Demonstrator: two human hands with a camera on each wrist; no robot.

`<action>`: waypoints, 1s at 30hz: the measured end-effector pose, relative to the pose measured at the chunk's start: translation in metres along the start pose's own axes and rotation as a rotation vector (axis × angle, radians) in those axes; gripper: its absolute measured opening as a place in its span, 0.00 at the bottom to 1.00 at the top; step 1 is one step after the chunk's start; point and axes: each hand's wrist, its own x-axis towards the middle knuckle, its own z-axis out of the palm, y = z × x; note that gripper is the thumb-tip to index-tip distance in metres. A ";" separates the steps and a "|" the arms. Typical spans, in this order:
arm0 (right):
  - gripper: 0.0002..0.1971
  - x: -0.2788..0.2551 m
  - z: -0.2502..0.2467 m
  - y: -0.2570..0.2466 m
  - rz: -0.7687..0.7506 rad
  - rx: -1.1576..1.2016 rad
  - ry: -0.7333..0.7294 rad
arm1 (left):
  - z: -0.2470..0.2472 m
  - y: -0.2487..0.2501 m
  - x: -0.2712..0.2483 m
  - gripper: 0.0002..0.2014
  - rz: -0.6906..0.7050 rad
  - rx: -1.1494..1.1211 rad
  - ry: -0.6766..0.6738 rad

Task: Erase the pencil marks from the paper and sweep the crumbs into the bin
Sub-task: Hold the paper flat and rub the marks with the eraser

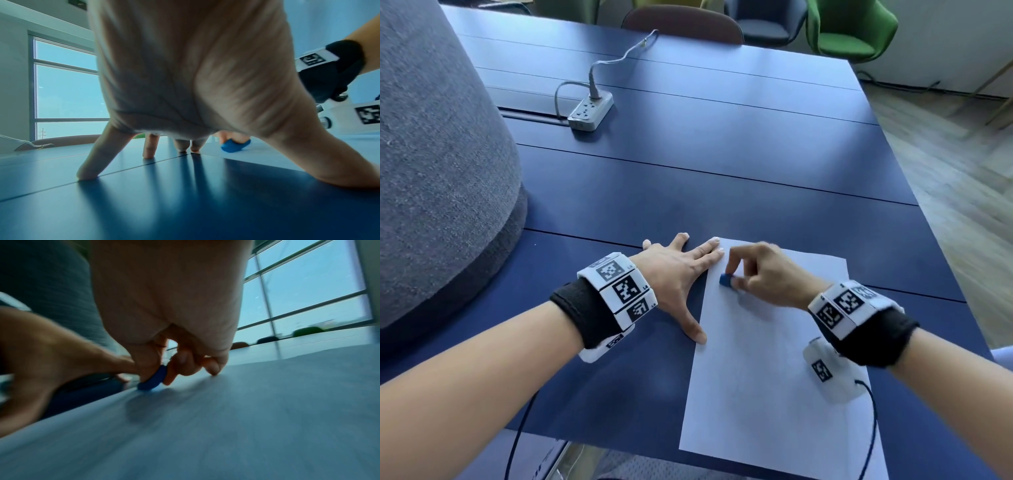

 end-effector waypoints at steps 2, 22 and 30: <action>0.07 -0.013 0.007 -0.005 -0.052 -0.010 -0.147 | 0.000 0.001 0.000 0.71 0.001 0.005 -0.008; 0.05 -0.007 -0.017 0.015 0.042 0.124 0.040 | 0.001 0.000 0.000 0.71 0.000 -0.015 -0.009; 0.04 -0.021 -0.010 0.009 -0.101 -0.051 0.010 | 0.001 0.000 0.002 0.71 -0.004 -0.014 -0.018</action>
